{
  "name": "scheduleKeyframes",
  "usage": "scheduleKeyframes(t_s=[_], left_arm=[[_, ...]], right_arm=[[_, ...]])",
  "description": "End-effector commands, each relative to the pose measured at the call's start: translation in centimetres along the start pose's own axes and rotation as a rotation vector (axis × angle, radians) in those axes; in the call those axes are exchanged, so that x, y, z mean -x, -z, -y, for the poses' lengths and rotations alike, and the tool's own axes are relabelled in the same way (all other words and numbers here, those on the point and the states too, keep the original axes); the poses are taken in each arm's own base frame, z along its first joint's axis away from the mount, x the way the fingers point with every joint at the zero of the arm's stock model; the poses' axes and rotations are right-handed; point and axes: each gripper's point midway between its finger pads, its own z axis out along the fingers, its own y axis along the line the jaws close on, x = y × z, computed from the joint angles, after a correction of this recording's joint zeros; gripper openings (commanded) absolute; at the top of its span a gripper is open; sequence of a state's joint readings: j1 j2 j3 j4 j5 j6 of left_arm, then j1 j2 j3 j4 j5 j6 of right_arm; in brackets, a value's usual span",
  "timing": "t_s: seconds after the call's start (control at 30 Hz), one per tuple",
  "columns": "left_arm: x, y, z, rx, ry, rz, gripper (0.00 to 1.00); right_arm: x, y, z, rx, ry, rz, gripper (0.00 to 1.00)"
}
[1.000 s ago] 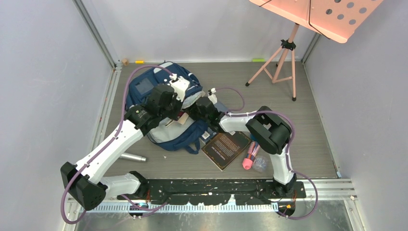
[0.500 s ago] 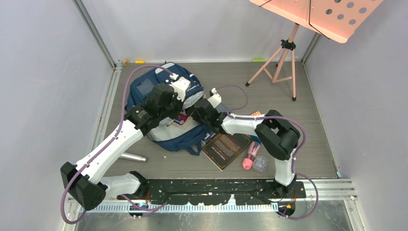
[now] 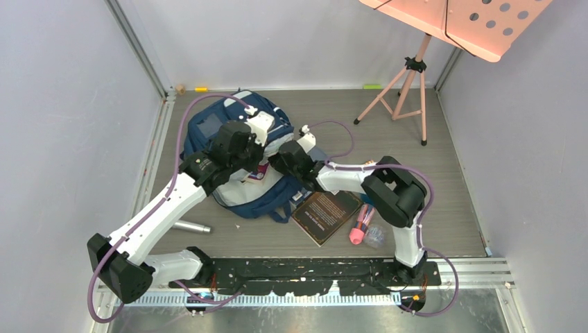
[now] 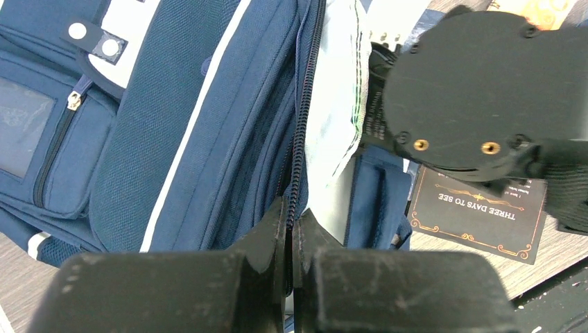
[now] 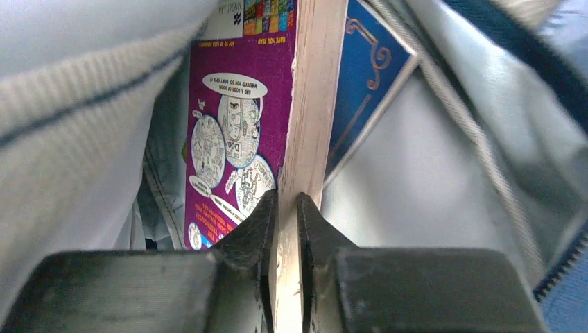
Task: Pack the student bag
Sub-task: Place the book in the student bag.
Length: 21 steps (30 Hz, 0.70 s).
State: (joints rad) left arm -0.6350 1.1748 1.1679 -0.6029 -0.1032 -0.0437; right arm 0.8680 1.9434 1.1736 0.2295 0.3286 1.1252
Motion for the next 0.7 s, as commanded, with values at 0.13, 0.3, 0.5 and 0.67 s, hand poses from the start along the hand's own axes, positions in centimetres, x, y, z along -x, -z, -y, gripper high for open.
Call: scheduleKeyframes(t_s=[0.13,0.3,0.5,0.67], left_arm=[[4.1,0.5,0.9,-0.042,0.018,0.151,0.00],[3.5,-0.2,0.7,-0.032,0.011,0.121,0.00],[2.3,-1.4,-3.3,0.131,0.040,0.057,0.00],[1.4,-1.7,-9.1,0.273,0.140,0.022,0.00]], right_arm=[[0.2,-3.8,-3.6,0.094,-0.071,0.055,0.09],[0.2,-4.7,-4.6,0.114,-0.078,0.074,0.11],[1.3,-2.1,-4.6,0.129,-0.026,0.105,0.32],[1.0,2.8,-4.6,0.160,0.062,0.089,0.60]])
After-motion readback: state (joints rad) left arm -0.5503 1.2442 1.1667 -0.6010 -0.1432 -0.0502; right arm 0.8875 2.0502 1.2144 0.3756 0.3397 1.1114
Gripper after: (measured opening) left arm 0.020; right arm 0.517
